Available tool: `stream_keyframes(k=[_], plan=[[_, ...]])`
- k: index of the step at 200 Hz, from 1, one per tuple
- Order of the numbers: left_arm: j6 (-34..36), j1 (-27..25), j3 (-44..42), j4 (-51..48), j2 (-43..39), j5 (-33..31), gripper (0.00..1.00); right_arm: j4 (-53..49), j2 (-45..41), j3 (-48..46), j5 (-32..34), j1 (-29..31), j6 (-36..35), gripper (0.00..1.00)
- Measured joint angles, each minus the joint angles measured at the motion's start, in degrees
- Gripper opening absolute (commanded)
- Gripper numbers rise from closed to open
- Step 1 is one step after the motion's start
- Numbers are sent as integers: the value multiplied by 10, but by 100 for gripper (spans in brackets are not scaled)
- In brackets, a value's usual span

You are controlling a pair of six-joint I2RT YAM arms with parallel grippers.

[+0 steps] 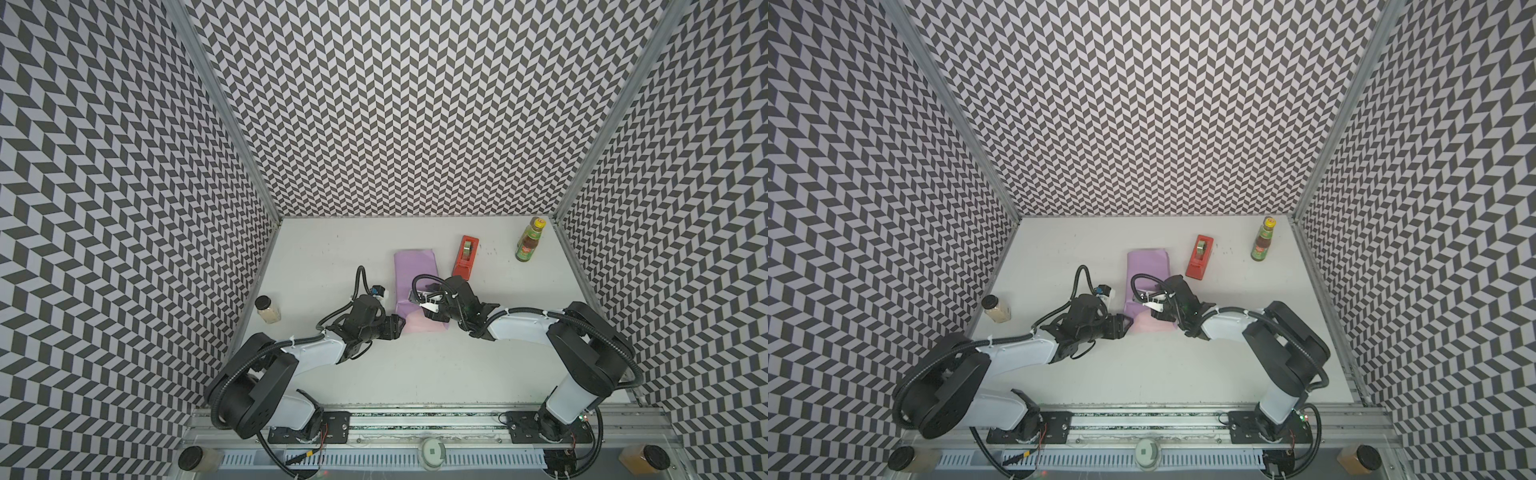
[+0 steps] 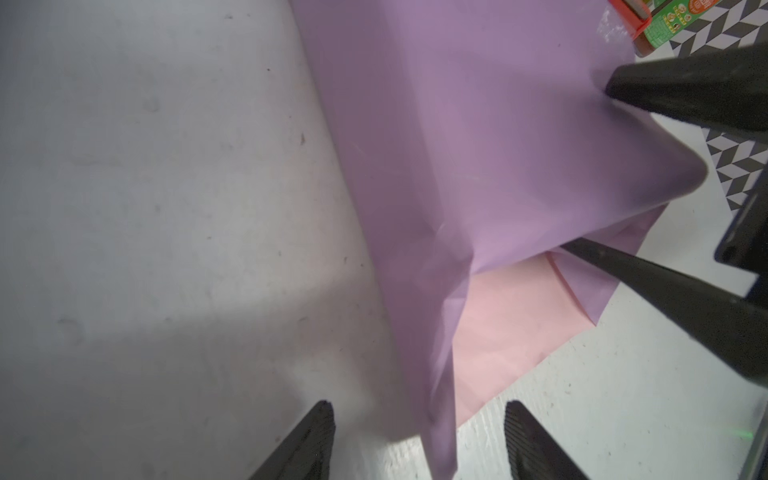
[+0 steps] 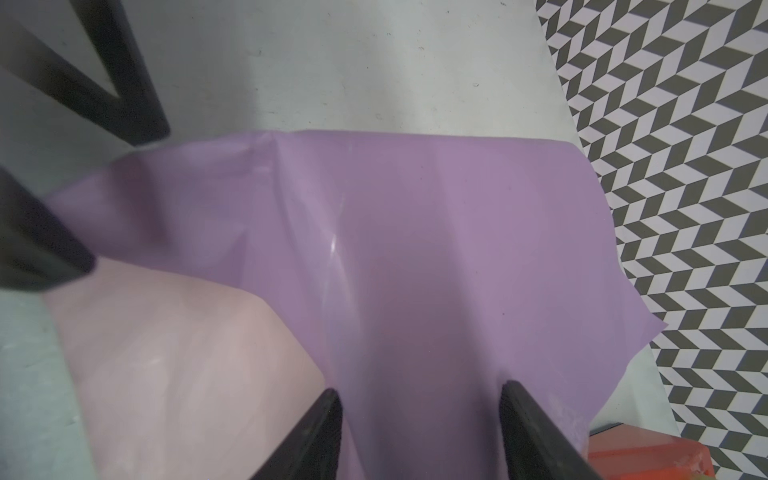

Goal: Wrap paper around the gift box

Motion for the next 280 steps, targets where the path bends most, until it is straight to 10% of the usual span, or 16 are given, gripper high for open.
stream_keyframes(k=[137,204,280], plan=[[0,-33,51,78,124,-96,12,18,5,-4,10,1,0,59],[-6,-47,50,76,117,-121,36,18,5,-4,12,1,0,59],[-33,-57,24,49,70,-119,21,18,5,-4,14,1,0,58]])
